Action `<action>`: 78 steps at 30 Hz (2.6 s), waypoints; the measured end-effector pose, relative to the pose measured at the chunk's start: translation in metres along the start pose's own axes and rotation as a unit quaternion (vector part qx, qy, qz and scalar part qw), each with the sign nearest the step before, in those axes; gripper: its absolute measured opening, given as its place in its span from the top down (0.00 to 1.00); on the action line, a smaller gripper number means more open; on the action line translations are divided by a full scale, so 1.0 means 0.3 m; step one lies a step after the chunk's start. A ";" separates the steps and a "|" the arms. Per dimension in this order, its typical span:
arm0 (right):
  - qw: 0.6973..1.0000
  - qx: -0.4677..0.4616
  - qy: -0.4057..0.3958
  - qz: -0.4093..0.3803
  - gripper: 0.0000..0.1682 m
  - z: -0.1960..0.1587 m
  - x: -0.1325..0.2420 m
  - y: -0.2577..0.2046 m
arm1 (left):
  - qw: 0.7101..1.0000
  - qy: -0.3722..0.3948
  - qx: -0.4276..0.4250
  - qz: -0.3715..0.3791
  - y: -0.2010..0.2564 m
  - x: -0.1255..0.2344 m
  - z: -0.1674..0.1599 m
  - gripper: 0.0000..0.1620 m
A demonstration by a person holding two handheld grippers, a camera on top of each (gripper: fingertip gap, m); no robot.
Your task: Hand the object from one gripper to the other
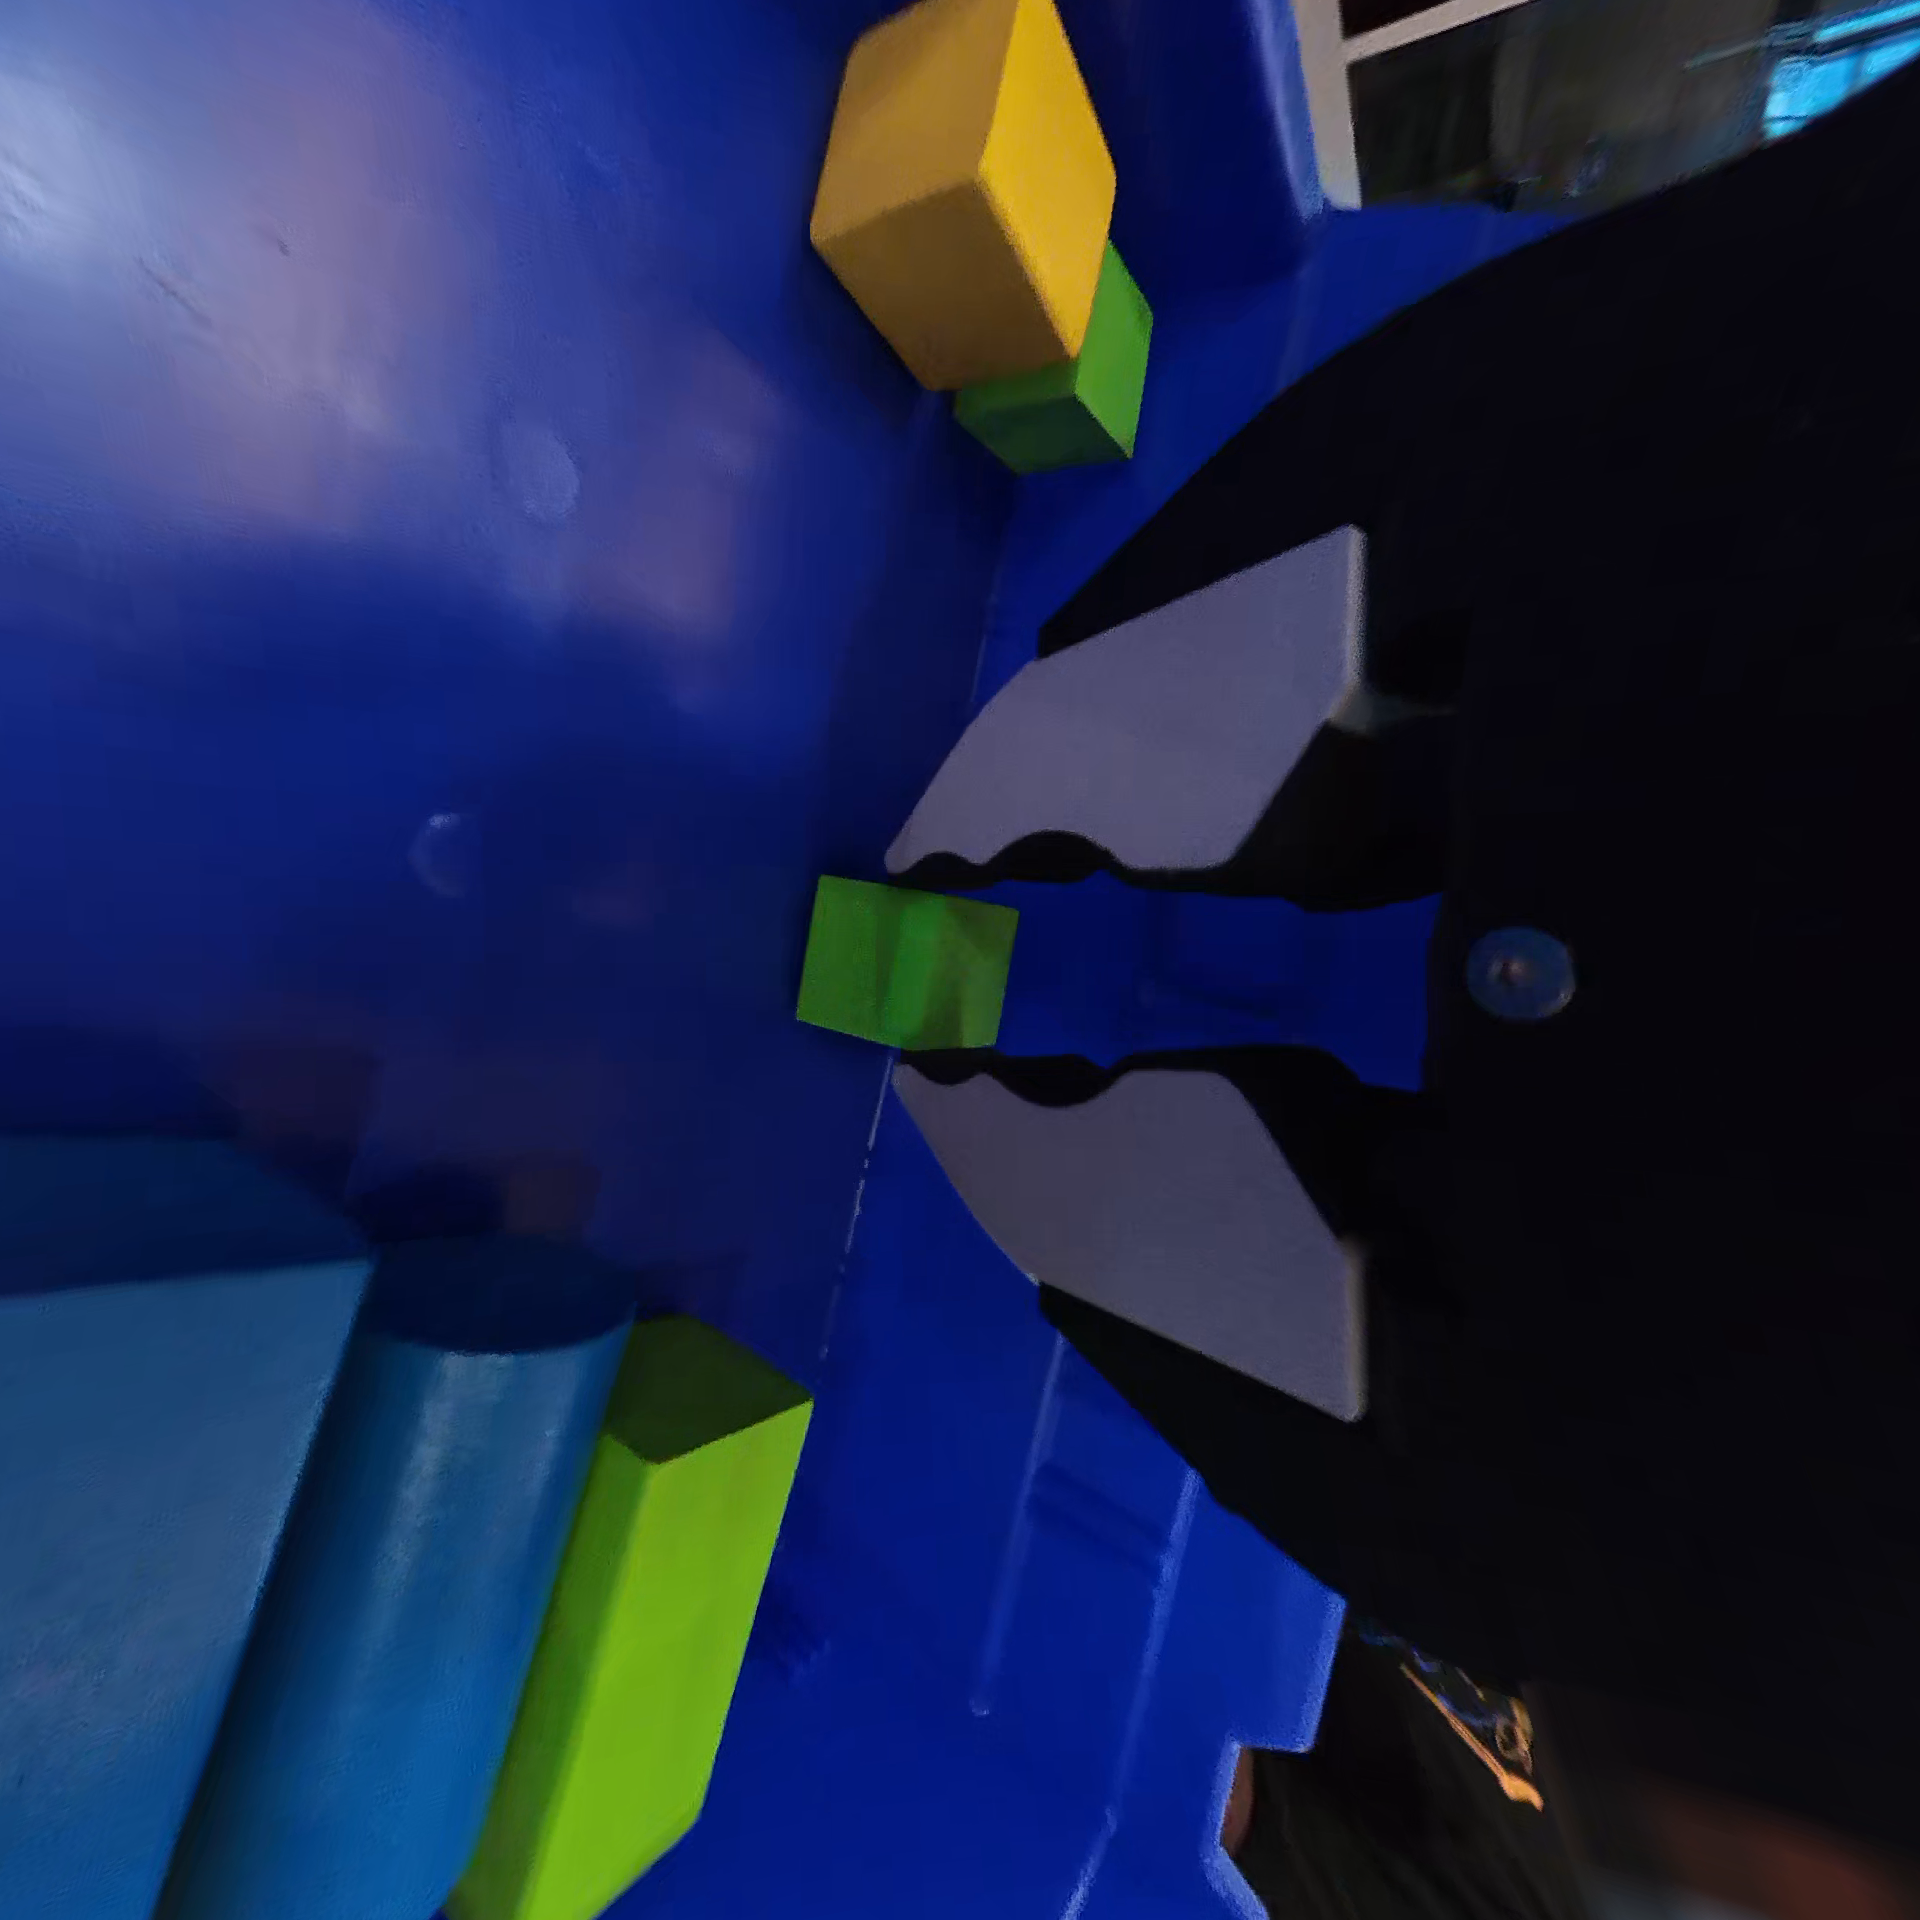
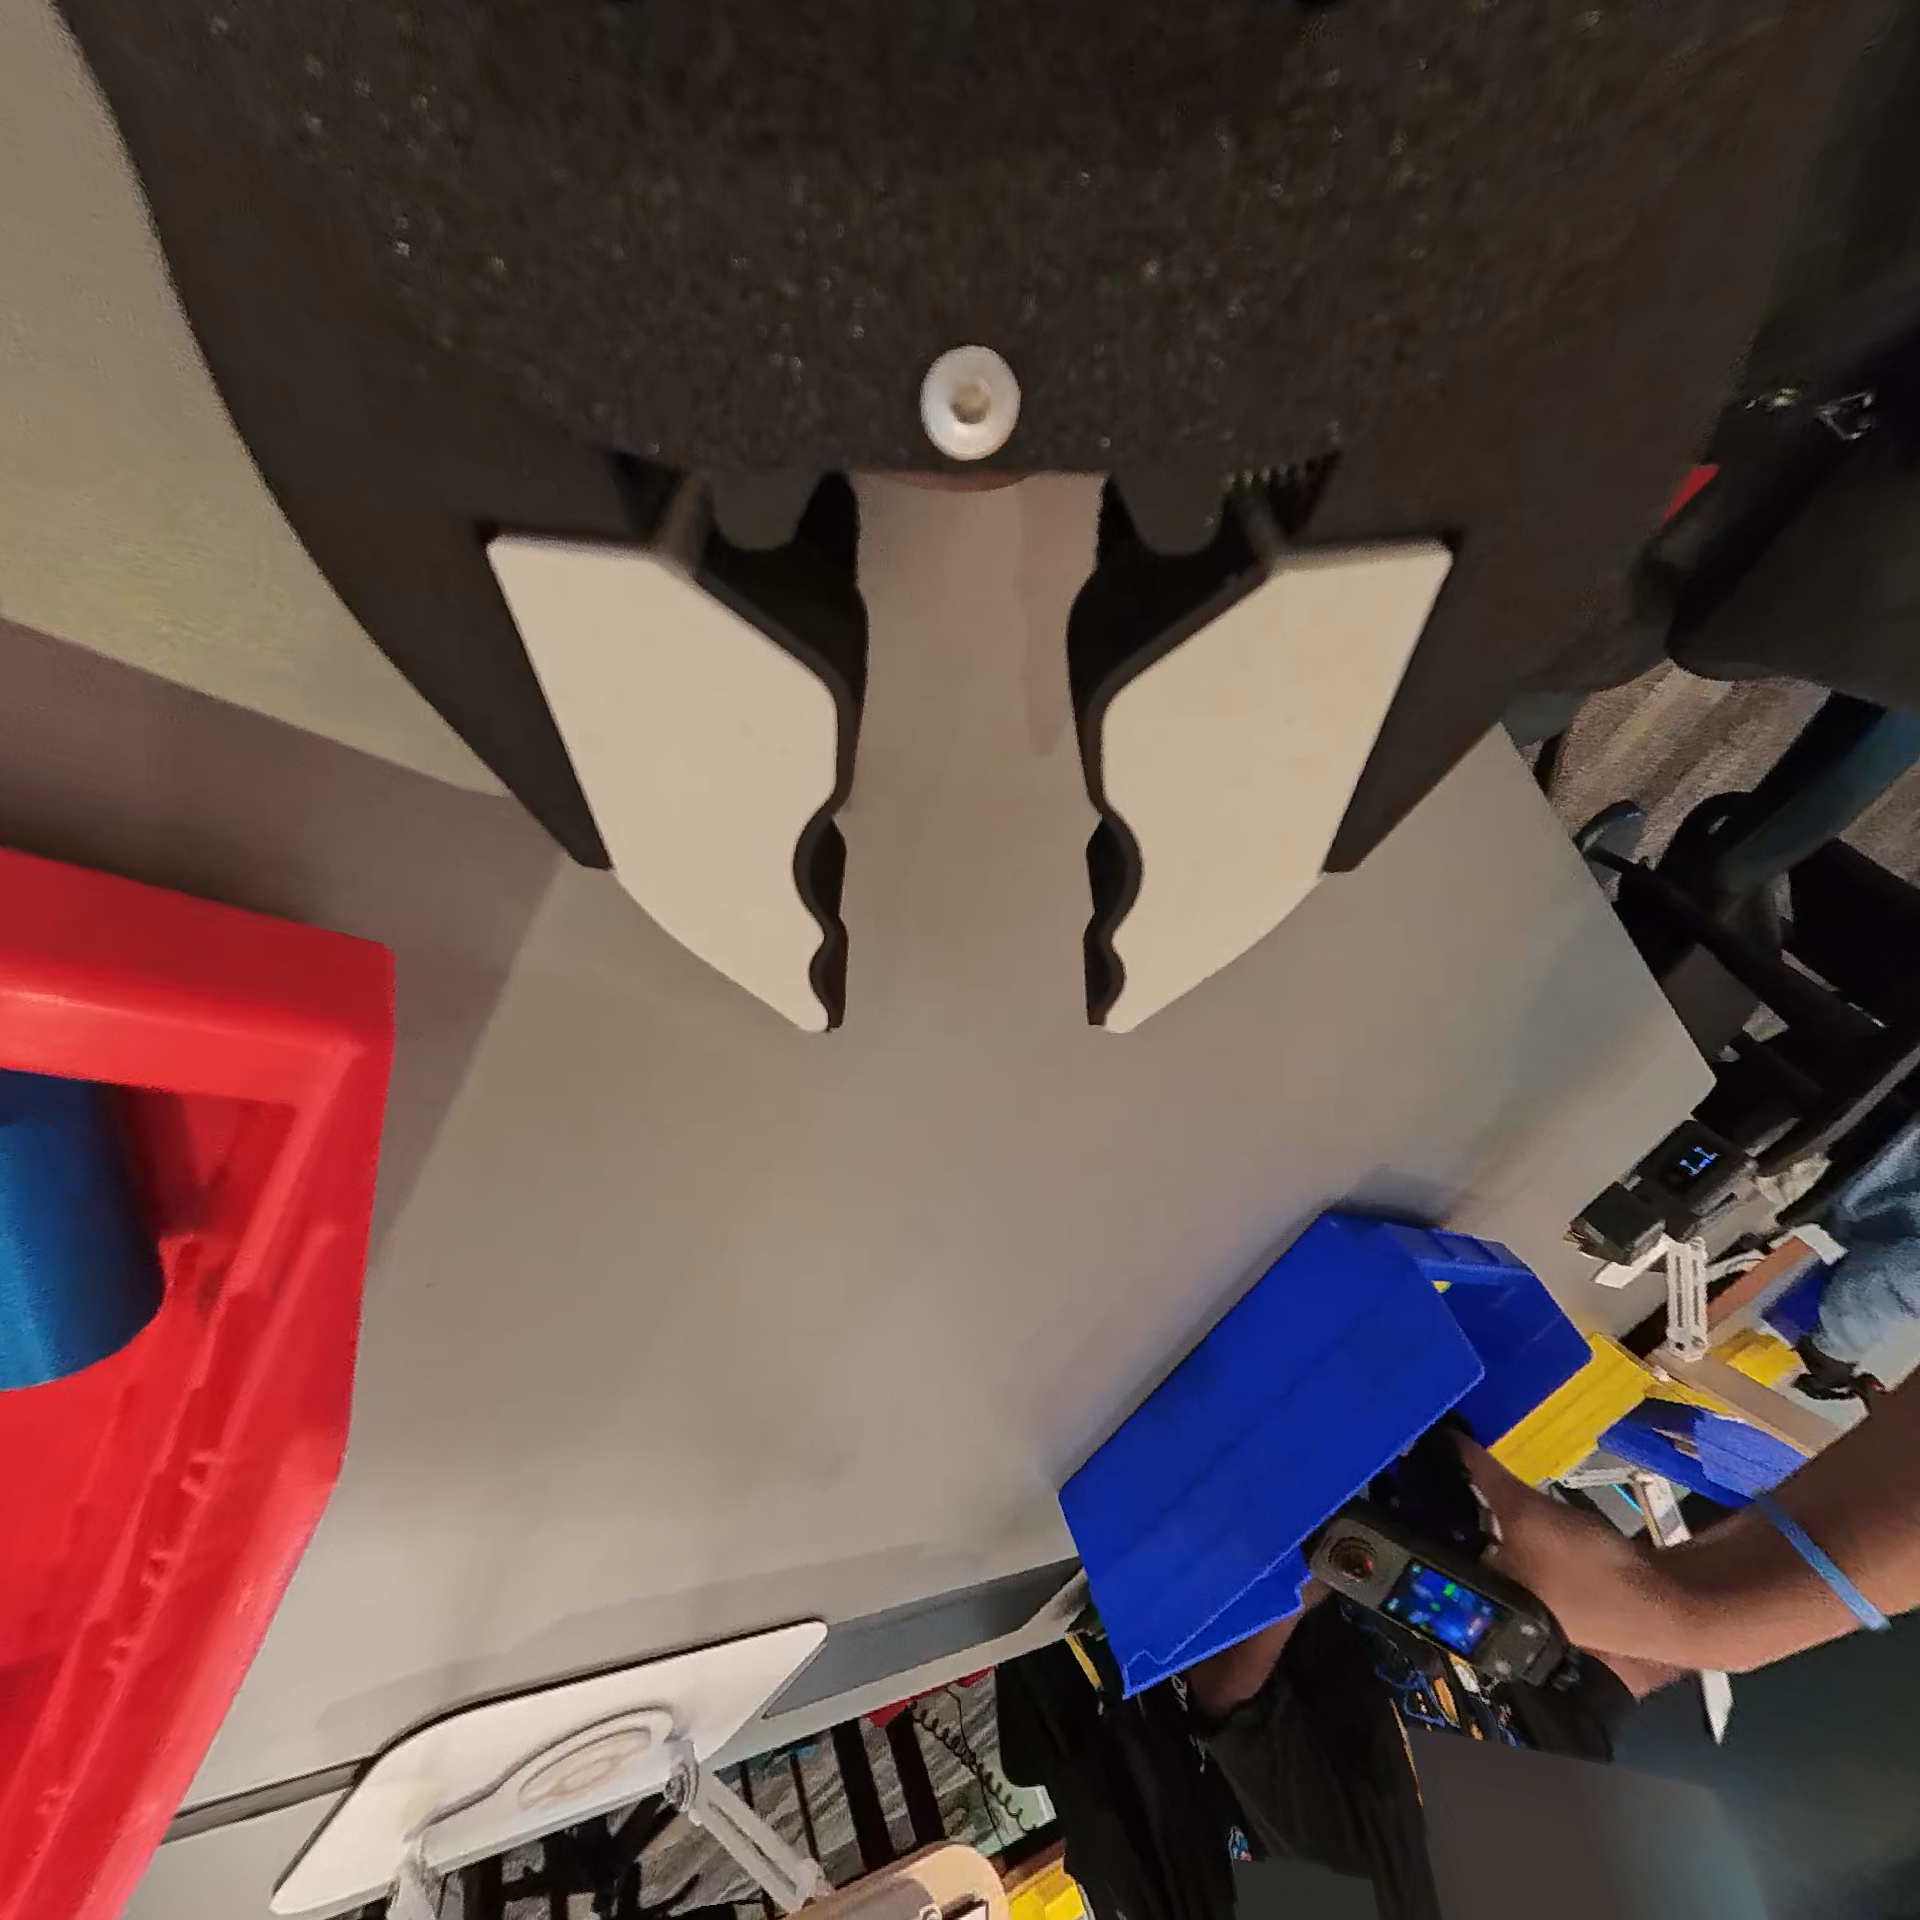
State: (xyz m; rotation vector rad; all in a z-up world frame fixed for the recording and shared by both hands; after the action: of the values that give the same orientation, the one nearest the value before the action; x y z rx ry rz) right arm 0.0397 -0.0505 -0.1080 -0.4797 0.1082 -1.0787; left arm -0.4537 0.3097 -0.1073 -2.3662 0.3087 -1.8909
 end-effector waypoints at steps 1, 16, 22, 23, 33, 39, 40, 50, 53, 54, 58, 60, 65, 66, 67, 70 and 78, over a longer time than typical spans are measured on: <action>1.000 -0.002 0.002 0.002 0.74 0.002 -0.002 0.000 | 1.000 0.017 0.005 0.004 0.004 0.016 0.002 0.82; 0.973 -0.027 -0.042 0.227 0.73 0.183 -0.243 -0.210 | 0.778 0.565 -0.026 0.273 0.460 0.744 0.288 0.83; 0.902 -0.171 -0.021 0.396 0.73 0.333 -0.406 -0.371 | 0.710 0.626 -0.095 0.308 0.685 0.880 0.515 0.83; 0.893 -0.186 -0.020 0.410 0.71 0.342 -0.420 -0.387 | 0.711 0.620 -0.104 0.316 0.707 0.885 0.543 0.83; 0.860 -0.197 -0.038 0.469 0.83 0.306 -0.393 -0.445 | 0.710 0.624 -0.112 0.307 0.783 0.878 0.666 0.83; 0.889 -0.171 -0.020 0.424 0.84 0.376 -0.314 -0.348 | 0.727 0.642 0.030 0.242 0.874 0.752 0.632 0.67; 0.906 -0.151 -0.012 0.396 0.84 0.423 -0.283 -0.304 | 0.739 0.637 0.075 0.208 0.899 0.694 0.610 0.67; 0.972 0.033 -0.119 -0.201 0.84 0.750 -0.135 0.509 | 0.622 0.662 0.415 -0.041 1.156 0.321 0.337 0.66; 0.926 0.018 -0.265 -0.267 0.83 0.649 -0.245 0.700 | 0.596 0.693 0.406 -0.016 1.156 0.368 0.293 0.67; 0.914 0.007 -0.293 -0.281 0.83 0.614 -0.277 0.746 | 0.599 0.694 0.399 -0.004 1.155 0.372 0.285 0.68; 0.883 -0.003 -0.359 -0.302 0.84 0.529 -0.365 0.834 | 0.598 0.693 0.402 -0.022 1.156 0.345 0.276 0.67; 0.872 0.012 -0.375 -0.313 0.84 0.508 -0.391 0.852 | 0.600 0.692 0.400 -0.024 1.156 0.342 0.277 0.67; 0.858 0.029 -0.400 -0.320 0.84 0.465 -0.428 0.864 | 0.605 0.690 0.396 -0.031 1.155 0.336 0.284 0.67; 0.858 0.028 -0.398 -0.324 0.83 0.464 -0.427 0.864 | 0.604 0.690 0.397 -0.036 1.154 0.334 0.284 0.67; 0.856 0.024 -0.398 -0.328 0.83 0.465 -0.425 0.862 | 0.601 0.691 0.400 -0.043 1.152 0.334 0.284 0.67; 0.858 0.048 -0.393 -0.328 0.83 0.464 -0.422 0.854 | 0.593 0.693 0.406 -0.054 1.146 0.332 0.280 0.66; 0.944 0.143 -0.122 -0.272 0.78 0.619 -0.129 0.425 | 0.591 0.689 0.418 -0.036 1.149 0.327 0.267 0.62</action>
State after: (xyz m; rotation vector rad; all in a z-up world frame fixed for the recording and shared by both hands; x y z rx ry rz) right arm 0.1842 0.0918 -0.0022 -0.3833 -0.4208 -1.5363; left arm -0.3888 -0.0516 -0.1010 -0.0400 -0.5250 -2.5608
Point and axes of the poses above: each gripper's, where its closed fingertips meet, x back along the fingers, z out of its top, y = z × x across the jaws, the point moved 8 cm from there along x, back along the fingers, and after that the axes turned 10 degrees about y, right-handed, at the moved point
